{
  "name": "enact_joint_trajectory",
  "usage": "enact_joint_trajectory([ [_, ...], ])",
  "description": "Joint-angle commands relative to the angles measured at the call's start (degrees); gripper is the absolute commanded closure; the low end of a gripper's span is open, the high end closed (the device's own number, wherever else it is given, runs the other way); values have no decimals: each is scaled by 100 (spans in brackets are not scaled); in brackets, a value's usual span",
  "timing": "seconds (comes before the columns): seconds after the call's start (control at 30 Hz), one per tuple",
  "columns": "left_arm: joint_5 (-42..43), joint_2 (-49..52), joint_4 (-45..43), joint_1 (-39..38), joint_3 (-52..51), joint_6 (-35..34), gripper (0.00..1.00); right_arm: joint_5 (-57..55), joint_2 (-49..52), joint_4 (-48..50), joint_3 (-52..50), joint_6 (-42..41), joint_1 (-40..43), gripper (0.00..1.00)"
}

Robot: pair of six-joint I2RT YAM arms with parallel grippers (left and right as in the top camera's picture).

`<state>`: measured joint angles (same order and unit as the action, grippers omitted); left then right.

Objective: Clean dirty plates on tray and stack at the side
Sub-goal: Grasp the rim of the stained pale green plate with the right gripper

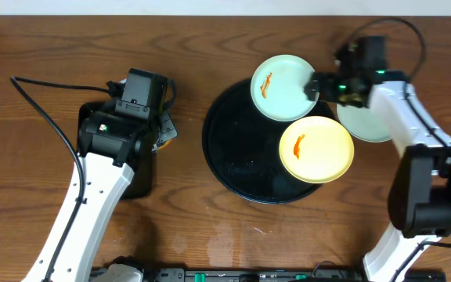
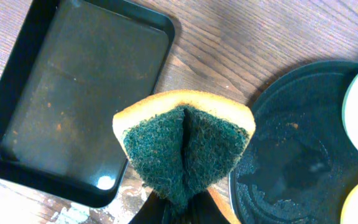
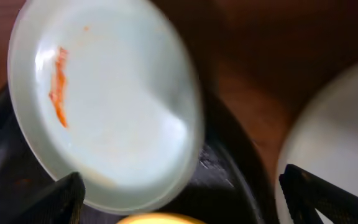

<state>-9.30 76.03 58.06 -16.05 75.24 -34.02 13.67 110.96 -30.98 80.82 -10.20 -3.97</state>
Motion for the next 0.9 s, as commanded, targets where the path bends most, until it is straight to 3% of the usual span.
enact_joint_trajectory([
  [0.0, -9, -79, -4, 28, 85, 79, 92, -1091, 61, 227, 4, -50, -330, 1],
  [0.2, -9, -79, -4, 28, 85, 81, 92, -1145, 136, 269, 4, -389, -354, 2],
  [0.3, -9, -79, -7, 28, 85, 79, 92, -896, 273, 205, 4, -616, -363, 19],
  [0.4, -9, -79, -4, 28, 85, 81, 92, -542, 448, 210, 4, -909, -415, 20],
  [0.6, -9, -79, 39, 28, 85, 81, 92, -931, 588, 195, 4, -1123, -518, 26],
  [0.77, -9, -79, 31, 28, 85, 96, 92, -807, 597, 201, 4, -1123, -538, 48],
  [0.87, -9, -81, 7, 28, 85, 96, 92, -807, 636, 170, 4, -1121, -603, 50],
])
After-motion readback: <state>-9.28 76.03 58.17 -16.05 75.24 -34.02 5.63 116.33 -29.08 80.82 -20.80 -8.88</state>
